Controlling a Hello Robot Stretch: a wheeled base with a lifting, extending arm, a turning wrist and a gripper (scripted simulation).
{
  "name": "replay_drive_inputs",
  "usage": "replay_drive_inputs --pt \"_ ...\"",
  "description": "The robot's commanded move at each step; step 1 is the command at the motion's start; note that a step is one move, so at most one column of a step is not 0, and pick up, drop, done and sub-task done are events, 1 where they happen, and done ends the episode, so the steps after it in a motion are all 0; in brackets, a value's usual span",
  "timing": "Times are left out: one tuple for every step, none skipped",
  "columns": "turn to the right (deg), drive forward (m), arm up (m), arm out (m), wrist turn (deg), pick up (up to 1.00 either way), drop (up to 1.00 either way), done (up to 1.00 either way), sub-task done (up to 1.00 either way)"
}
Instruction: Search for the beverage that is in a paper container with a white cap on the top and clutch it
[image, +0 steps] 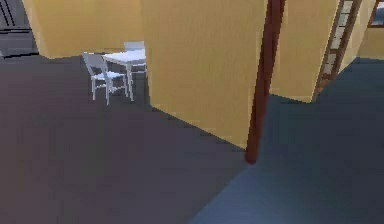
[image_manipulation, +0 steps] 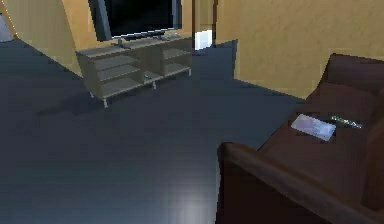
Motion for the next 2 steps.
replay_drive_inputs --pt "0.0 0.60 0.00 0.00 0.0 0.00 0.00 0.00 0.00" --pt "-39.0 0.00 0.00 0.00 0.0 0.00 0.00 0.00 0.00"
